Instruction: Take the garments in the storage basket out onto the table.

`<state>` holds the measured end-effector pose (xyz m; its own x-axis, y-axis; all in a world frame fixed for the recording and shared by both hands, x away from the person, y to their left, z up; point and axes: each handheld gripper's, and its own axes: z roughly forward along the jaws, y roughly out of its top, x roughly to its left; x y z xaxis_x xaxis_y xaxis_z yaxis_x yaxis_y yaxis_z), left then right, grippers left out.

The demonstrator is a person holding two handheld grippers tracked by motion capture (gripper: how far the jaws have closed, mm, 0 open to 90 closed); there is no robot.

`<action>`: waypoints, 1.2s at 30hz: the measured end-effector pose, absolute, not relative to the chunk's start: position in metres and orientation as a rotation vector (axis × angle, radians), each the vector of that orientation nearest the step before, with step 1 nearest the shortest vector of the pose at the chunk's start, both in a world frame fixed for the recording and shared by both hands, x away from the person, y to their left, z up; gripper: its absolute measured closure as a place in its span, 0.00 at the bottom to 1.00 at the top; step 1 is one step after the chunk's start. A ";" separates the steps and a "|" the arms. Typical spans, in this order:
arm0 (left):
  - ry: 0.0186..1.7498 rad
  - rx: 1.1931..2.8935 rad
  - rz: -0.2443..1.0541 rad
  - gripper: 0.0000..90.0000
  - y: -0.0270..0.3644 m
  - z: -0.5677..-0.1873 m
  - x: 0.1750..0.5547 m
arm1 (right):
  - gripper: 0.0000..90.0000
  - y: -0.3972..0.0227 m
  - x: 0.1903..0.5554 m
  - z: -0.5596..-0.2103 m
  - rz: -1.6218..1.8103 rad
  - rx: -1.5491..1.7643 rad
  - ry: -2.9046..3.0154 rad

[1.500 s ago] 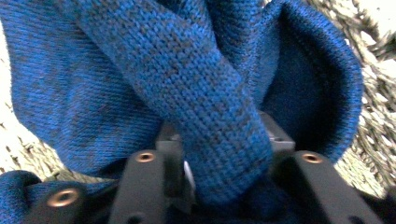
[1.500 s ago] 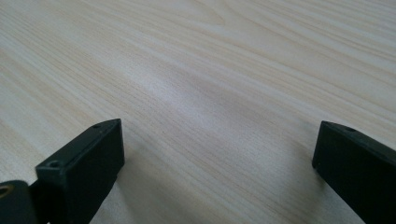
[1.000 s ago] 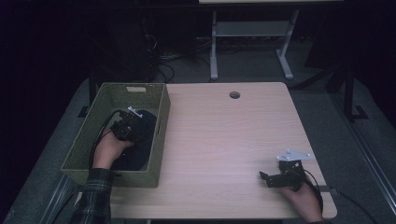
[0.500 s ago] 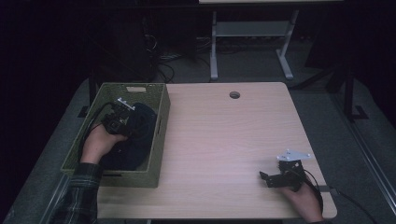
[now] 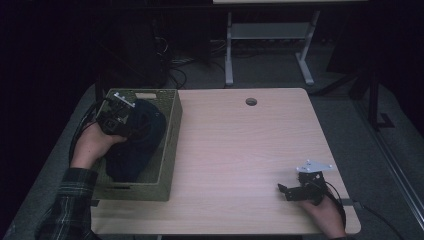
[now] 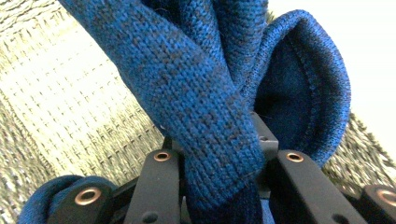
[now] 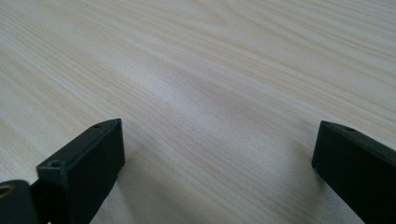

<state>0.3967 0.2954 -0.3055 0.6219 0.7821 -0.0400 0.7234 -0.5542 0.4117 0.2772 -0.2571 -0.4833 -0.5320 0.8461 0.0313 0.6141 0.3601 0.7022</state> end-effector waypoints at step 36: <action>1.026 2.469 0.265 0.78 0.257 -0.225 0.392 | 0.02 -0.257 0.277 -0.483 0.965 1.285 2.290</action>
<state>0.3916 0.2569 -0.2253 0.7047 0.7095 0.0042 0.6228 -0.6213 0.4755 0.2773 -0.2571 -0.4833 -0.5319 0.8462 0.0317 0.6137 0.3595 0.7029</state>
